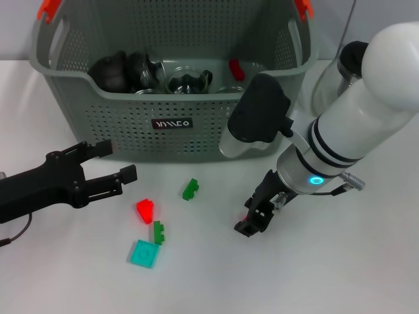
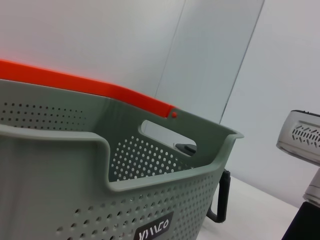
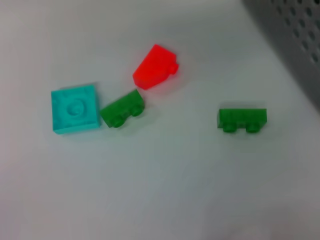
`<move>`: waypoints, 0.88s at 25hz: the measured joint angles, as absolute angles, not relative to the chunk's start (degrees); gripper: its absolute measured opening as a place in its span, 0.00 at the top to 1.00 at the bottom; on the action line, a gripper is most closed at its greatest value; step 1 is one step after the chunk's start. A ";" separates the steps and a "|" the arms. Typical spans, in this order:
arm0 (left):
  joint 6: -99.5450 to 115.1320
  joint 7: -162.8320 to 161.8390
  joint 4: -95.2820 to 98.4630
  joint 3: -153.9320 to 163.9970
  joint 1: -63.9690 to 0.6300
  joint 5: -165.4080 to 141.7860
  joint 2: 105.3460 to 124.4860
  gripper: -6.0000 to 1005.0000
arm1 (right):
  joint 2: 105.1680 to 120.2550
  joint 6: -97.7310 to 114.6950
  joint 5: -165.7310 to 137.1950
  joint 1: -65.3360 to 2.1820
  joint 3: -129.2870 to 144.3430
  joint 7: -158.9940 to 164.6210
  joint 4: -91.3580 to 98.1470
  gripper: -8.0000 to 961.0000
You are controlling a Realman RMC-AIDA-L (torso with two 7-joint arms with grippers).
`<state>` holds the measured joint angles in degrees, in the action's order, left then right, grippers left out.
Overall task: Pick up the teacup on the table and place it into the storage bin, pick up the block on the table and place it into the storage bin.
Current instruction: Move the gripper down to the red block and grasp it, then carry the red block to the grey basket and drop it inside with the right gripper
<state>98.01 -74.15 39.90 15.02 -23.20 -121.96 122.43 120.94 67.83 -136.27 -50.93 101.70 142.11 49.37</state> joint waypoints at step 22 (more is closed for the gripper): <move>102.14 -72.97 40.26 15.26 -22.06 -125.09 122.45 0.13 | 120.43 77.36 -135.16 -47.68 94.08 143.59 64.12 0.76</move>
